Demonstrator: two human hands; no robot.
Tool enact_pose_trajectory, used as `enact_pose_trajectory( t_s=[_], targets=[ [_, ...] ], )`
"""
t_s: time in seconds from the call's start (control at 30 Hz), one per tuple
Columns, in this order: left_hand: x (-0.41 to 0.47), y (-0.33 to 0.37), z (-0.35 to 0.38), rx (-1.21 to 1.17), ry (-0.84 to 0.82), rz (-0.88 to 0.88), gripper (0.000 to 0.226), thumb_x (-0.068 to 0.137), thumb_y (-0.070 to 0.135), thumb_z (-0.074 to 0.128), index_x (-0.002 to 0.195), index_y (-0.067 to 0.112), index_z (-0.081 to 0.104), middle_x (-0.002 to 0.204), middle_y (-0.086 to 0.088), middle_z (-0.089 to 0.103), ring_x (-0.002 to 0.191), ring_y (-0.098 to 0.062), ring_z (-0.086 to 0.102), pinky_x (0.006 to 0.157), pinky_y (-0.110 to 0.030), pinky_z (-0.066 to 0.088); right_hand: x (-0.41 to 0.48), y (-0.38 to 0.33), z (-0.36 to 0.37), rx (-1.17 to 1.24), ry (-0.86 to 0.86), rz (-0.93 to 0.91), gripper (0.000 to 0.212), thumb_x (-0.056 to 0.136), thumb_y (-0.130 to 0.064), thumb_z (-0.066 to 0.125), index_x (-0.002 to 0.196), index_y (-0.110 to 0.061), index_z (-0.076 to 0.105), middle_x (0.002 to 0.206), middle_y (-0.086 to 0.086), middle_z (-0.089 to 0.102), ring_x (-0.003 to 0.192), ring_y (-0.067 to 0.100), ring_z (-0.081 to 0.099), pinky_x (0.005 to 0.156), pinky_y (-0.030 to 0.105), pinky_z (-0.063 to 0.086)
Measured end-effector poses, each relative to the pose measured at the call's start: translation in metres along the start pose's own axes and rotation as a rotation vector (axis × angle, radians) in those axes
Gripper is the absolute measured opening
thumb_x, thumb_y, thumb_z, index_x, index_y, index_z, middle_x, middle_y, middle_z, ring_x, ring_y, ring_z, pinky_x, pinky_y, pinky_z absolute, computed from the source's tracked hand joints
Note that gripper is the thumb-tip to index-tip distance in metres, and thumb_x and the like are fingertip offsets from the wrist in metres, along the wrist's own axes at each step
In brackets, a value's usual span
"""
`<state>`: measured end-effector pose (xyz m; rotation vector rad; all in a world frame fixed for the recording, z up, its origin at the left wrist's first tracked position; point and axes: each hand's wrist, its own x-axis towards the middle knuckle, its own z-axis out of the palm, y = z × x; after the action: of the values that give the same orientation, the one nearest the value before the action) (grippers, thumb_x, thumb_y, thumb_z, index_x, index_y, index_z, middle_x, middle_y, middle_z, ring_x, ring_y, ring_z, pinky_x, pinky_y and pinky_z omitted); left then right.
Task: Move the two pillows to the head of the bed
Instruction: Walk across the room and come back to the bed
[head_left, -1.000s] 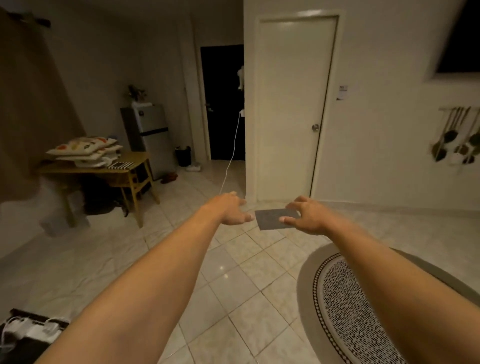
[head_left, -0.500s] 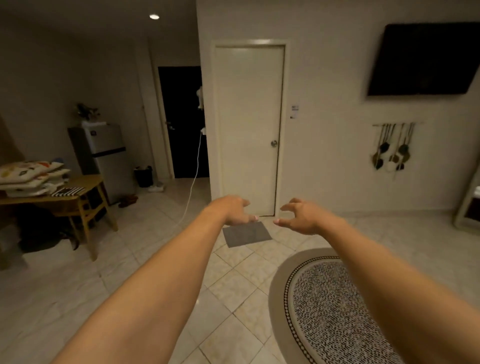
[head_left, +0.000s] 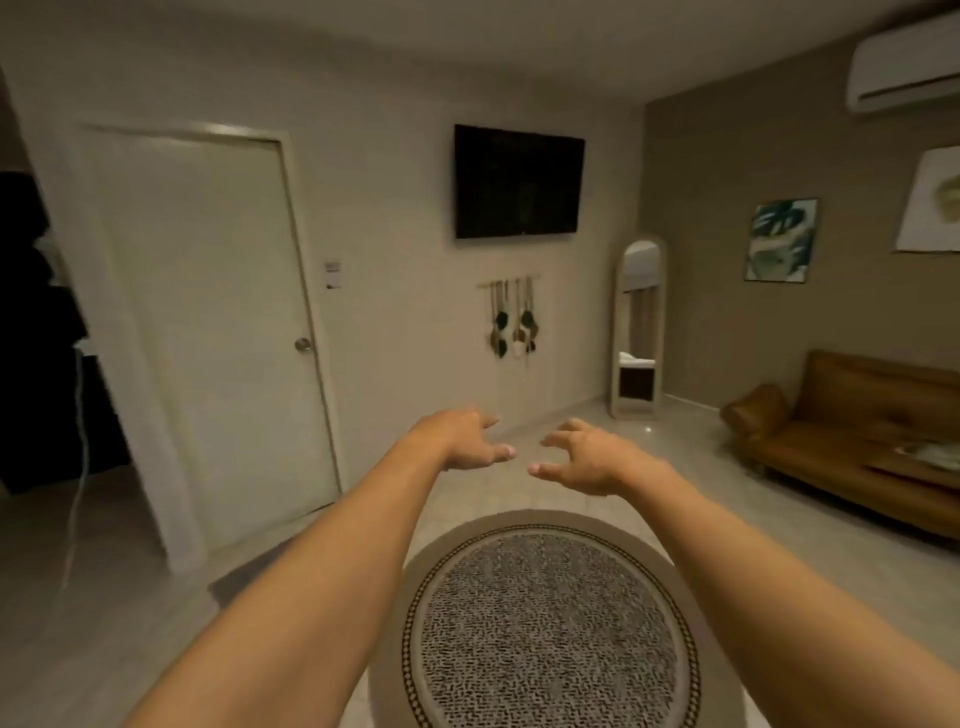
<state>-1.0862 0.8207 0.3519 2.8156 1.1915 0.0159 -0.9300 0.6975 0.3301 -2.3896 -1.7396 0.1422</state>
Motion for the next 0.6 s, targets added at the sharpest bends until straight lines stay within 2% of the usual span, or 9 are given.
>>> enact_pose_trajectory(
  t_s=[0.2,0.33,0.6],
  targets=[
    [0.076,0.114,0.024,-0.010,-0.057,0.317,0.082,0.088,0.069,0.050,0.156,0.032,0.024,0.165,-0.006,0.013,0.149,-0.031,0.021,0.117,-0.045,0.024,-0.032,0.106,-0.005,-0.047,0.020,0.301,0.074,0.087,-0.073,0.046,0.149,-0.032,0.040,0.159,-0.004,0.027,0.137,0.025,0.042,0.105,0.045,0.041],
    [0.112,0.201,0.035,0.008,-0.035,0.528,0.082,0.088,0.070,0.049,0.156,0.032,0.024,0.165,-0.007,0.012,0.149,-0.030,0.021,0.116,-0.044,0.023,-0.071,0.174,-0.018,-0.082,0.070,0.502,0.075,0.086,-0.075,0.044,0.148,-0.033,0.040,0.159,-0.006,0.027,0.137,0.024,0.043,0.101,0.044,0.042],
    [0.148,0.365,0.060,0.030,-0.082,0.825,0.084,0.084,0.077,0.045,0.156,0.039,0.022,0.166,0.001,0.011,0.148,-0.029,0.024,0.114,-0.048,0.030,-0.154,0.299,-0.039,-0.077,0.125,0.844,0.077,0.085,-0.077,0.042,0.147,-0.032,0.041,0.156,-0.008,0.031,0.134,0.022,0.047,0.098,0.042,0.044]
  ],
)
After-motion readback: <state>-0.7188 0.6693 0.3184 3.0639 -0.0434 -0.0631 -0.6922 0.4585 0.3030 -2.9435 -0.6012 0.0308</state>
